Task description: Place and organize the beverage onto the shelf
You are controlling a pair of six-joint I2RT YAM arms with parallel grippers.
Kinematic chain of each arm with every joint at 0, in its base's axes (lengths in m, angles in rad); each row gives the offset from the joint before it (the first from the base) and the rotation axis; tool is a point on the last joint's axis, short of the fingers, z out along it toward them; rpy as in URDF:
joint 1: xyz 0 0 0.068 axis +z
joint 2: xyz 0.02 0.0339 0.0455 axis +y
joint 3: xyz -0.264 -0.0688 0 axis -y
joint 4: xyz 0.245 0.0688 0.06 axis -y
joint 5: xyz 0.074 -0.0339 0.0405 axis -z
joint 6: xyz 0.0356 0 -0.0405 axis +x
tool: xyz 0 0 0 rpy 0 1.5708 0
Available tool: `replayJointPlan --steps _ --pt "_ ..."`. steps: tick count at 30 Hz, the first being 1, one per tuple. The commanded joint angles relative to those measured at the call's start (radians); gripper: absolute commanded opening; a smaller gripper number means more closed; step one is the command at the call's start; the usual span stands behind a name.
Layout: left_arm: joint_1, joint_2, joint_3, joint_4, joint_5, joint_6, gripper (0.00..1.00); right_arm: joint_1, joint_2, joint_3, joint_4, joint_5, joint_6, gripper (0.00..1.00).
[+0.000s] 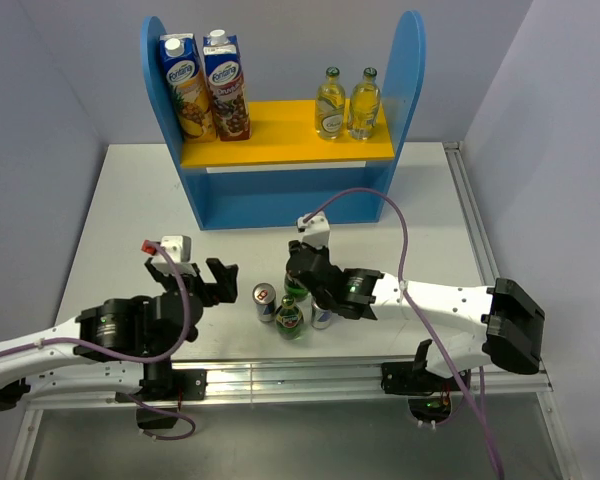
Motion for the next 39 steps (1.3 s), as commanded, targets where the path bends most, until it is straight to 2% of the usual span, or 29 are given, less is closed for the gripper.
replayJointPlan --steps 1,5,12,19,28,33,39 --pt "-0.007 -0.028 0.084 -0.116 -0.074 0.006 0.99 -0.057 -0.017 0.093 -0.004 0.091 -0.062 0.0" --pt "-0.007 -0.076 0.107 -0.202 -0.12 -0.018 0.99 -0.158 -0.03 0.113 0.034 0.084 -0.111 0.0" --pt "-0.007 -0.184 0.058 -0.098 -0.1 0.074 0.99 -0.376 0.016 0.148 0.126 0.097 -0.225 0.0" --pt "-0.007 -0.146 0.07 -0.14 -0.111 0.026 0.99 -0.531 0.079 0.182 0.232 0.071 -0.19 0.0" --pt "-0.007 -0.077 0.101 -0.257 -0.175 -0.106 0.99 -0.617 0.216 0.232 0.388 0.078 -0.197 0.0" --pt "-0.007 -0.086 0.095 -0.228 -0.161 -0.072 0.99 -0.627 0.273 0.245 0.475 0.118 -0.211 0.0" --pt "-0.007 -0.099 0.087 -0.199 -0.155 -0.043 0.99 -0.634 0.267 0.246 0.528 0.132 -0.219 0.0"
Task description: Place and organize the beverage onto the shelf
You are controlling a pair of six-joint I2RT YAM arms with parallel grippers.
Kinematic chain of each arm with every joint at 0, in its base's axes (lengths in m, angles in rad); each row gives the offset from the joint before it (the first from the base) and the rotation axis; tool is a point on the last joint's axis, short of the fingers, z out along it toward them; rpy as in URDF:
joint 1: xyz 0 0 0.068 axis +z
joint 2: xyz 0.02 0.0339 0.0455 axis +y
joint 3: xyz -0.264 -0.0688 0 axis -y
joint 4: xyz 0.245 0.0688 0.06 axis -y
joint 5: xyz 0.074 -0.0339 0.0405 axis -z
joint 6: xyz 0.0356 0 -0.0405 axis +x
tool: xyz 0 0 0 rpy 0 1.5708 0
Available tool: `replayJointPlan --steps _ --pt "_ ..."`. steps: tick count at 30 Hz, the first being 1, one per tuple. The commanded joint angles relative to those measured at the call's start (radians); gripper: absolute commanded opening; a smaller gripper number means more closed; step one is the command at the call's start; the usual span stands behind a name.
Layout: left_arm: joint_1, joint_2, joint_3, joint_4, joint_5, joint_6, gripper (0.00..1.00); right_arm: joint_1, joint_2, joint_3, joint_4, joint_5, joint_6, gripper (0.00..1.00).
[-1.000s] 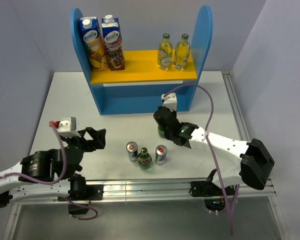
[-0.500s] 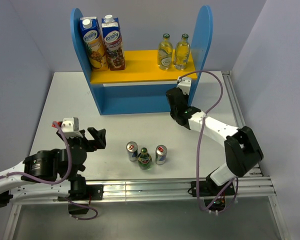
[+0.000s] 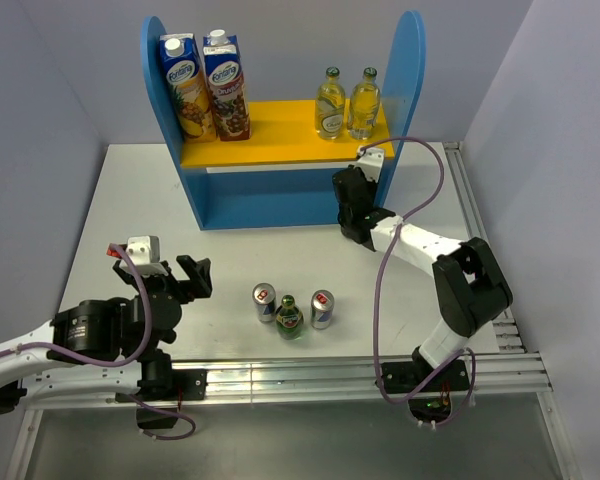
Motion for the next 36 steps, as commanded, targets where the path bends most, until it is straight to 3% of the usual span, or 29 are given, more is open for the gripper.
replayJointPlan --steps 1,12,21,29,36 --pt "-0.006 0.001 0.02 0.013 -0.019 0.008 0.99 -0.007 -0.035 0.082 0.225 0.06 0.01 0.0" --pt "-0.006 0.007 0.022 0.021 -0.017 0.015 0.99 -0.009 0.015 0.119 0.315 0.095 -0.056 0.0" --pt "-0.006 0.007 0.017 0.034 -0.008 0.031 0.99 -0.015 0.205 0.15 0.512 0.144 -0.154 0.0" --pt "-0.006 0.01 0.015 0.039 -0.004 0.038 0.99 -0.017 0.238 0.095 0.67 0.187 -0.185 0.0" --pt "-0.006 0.004 0.015 0.045 0.001 0.046 0.99 -0.017 0.278 0.127 0.612 0.207 -0.154 0.0"
